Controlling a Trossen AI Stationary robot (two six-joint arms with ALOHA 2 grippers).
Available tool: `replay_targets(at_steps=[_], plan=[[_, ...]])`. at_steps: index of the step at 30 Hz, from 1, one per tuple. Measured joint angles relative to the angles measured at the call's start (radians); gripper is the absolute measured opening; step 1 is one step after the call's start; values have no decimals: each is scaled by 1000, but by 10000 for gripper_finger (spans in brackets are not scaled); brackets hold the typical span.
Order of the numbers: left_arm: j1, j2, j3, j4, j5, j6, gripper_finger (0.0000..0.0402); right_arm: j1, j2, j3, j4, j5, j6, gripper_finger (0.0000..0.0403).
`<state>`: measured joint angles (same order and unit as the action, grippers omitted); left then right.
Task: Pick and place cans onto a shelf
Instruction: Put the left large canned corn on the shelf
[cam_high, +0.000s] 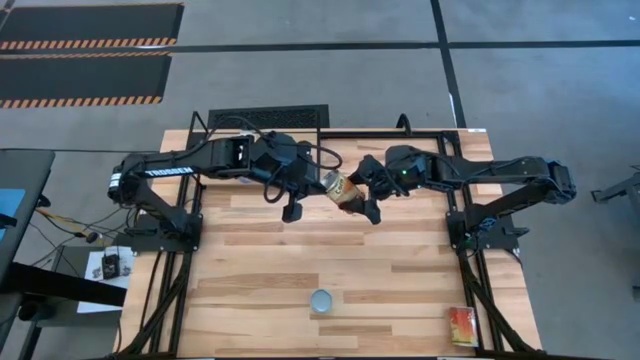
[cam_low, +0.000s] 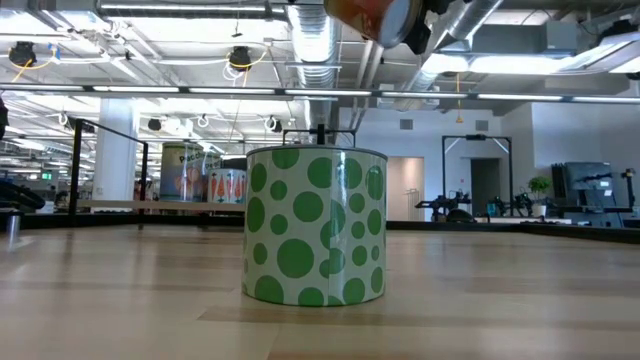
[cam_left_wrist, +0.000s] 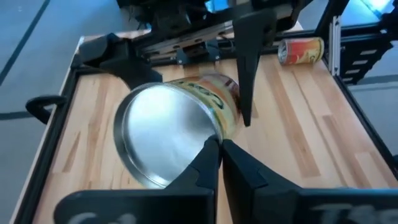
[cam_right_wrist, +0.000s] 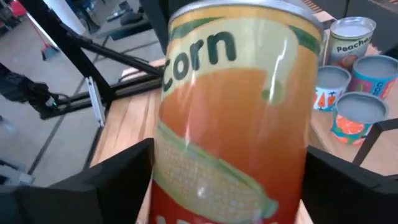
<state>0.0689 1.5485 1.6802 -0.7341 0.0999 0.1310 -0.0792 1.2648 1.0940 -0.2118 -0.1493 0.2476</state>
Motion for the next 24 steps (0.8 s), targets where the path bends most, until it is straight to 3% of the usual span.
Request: replay_targets(at_steps=[4,24], plan=[[0,-13,-1,-8,-2,-4,0,0,-1,3,0,0,11,394],[41,-105,-1,-86,-51,-31,0,0,-1,3,-18,-2,12,397]])
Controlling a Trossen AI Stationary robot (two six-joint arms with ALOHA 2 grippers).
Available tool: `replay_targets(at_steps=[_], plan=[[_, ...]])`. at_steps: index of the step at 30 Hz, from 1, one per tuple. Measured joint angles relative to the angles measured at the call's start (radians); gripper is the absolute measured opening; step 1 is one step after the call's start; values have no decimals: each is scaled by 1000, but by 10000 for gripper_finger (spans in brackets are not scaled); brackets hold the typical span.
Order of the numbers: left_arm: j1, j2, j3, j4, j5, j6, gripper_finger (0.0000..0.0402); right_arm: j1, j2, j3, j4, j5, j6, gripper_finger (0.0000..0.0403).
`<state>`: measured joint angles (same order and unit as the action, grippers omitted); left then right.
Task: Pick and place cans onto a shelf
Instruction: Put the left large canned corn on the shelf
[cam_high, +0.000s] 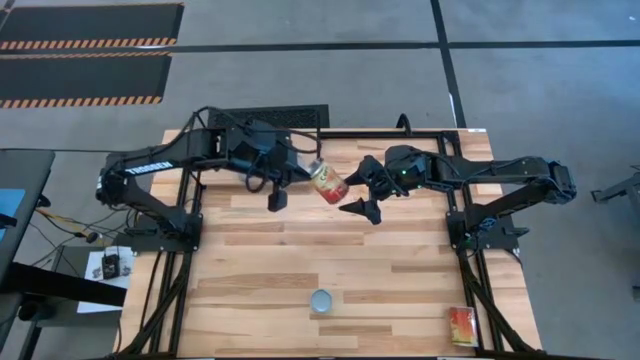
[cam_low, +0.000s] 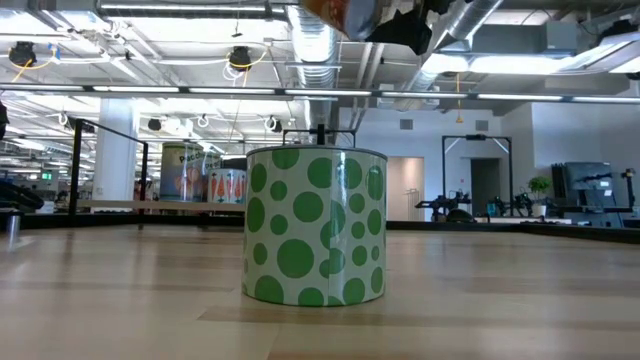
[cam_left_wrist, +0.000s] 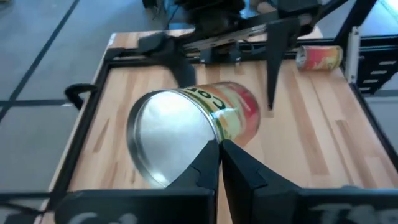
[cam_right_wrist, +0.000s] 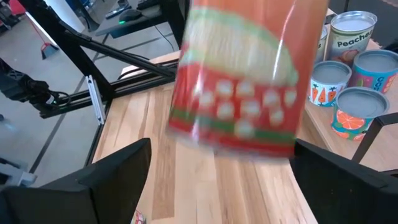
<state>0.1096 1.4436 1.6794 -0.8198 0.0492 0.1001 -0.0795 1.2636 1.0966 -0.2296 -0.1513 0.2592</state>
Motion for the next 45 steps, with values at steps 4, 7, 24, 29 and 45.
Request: replay_targets(at_steps=[4,7,24,29,45], plan=[[30,-28,0,-70,-43,-5,0,0,0,0,-2,-1,-3,397],[68,-50,0,-128,-89,-27,0,0,0,0,-3,-1,-3,393],[325,-123,1,-530,-376,-182,0,-1,0,-1,-10,1,-5,389],[429,-117,1,-613,-439,-269,0,-2,0,-1,-10,3,-5,388],[670,-117,-227,-461,-414,-249,0,-2,0,-2,-12,21,-5,388]])
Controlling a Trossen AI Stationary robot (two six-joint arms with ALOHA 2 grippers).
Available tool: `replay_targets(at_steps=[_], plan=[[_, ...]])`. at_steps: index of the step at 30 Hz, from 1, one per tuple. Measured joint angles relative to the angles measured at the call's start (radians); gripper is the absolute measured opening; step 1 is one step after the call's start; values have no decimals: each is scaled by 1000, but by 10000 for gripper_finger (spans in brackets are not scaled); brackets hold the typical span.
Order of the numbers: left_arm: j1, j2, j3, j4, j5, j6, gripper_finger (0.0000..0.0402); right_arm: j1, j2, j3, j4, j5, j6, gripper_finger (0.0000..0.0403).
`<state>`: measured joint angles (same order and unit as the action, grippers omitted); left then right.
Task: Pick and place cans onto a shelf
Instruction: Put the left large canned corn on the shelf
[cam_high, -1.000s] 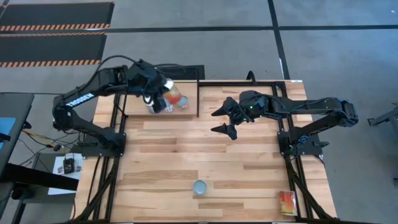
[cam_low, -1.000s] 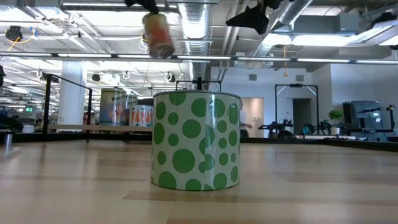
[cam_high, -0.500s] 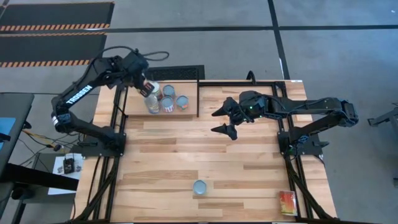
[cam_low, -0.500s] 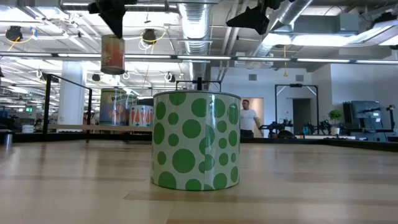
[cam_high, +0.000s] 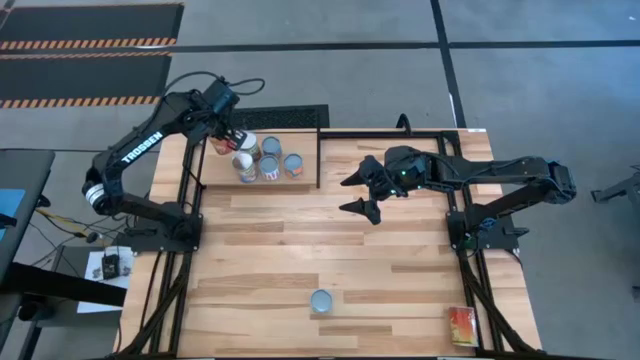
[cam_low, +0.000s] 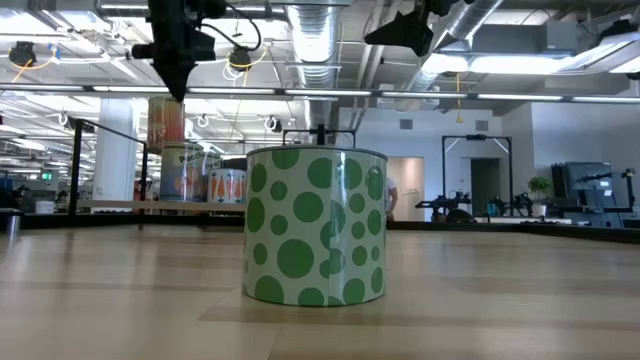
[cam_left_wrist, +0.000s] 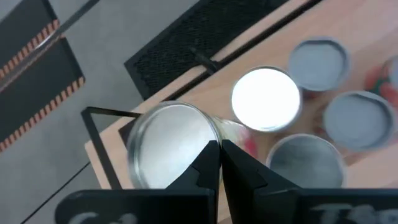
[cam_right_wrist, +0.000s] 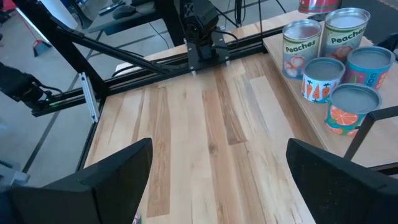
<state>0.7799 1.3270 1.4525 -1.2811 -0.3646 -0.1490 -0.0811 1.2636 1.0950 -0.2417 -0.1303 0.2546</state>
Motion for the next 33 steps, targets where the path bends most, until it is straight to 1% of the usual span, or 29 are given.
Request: replay_targets(at_steps=[3,11,18,27,33], plan=[[27,-1,-32,42,-8,1,0,0,0,0,-1,1,2,388],[104,-1,-117,92,-2,7,0,0,0,0,-1,1,1,388],[116,-1,-190,138,14,-4,0,0,0,0,-1,1,1,388],[132,-1,-201,159,11,-6,0,0,0,0,-1,1,1,388],[134,27,-201,206,42,2,0,0,0,0,-1,1,0,388]])
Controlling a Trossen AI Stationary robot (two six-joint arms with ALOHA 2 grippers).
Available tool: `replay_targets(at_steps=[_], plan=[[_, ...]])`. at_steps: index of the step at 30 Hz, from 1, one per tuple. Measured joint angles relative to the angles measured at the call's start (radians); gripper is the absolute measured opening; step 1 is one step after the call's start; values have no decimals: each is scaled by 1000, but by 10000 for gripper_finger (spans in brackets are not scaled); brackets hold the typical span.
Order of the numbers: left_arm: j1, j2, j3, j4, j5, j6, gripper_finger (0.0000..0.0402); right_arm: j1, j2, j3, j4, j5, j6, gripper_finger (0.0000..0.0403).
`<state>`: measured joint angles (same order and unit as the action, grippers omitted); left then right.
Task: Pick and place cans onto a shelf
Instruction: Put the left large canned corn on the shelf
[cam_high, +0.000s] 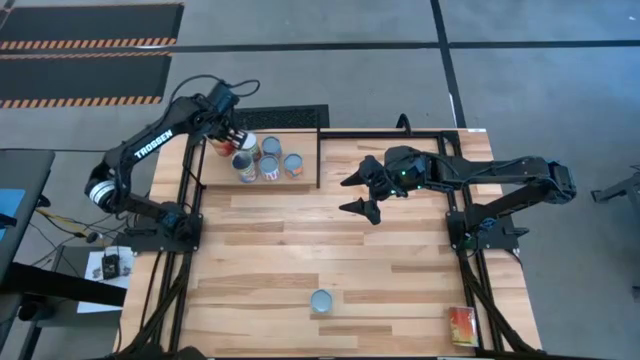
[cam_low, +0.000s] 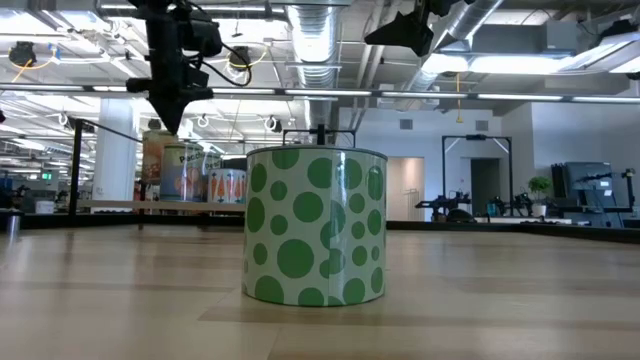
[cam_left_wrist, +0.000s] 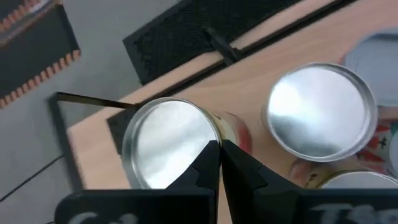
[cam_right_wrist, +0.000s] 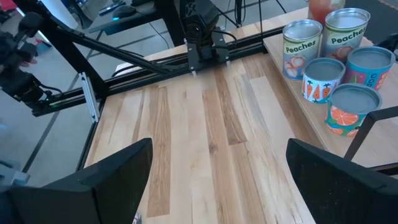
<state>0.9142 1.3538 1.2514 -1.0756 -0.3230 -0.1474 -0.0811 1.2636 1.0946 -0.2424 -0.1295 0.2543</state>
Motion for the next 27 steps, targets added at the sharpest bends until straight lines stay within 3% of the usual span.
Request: replay_targets(at_steps=[27], plan=[[-1,56,-1,-4,26,14,0,0,0,0,0,0,0,388]])
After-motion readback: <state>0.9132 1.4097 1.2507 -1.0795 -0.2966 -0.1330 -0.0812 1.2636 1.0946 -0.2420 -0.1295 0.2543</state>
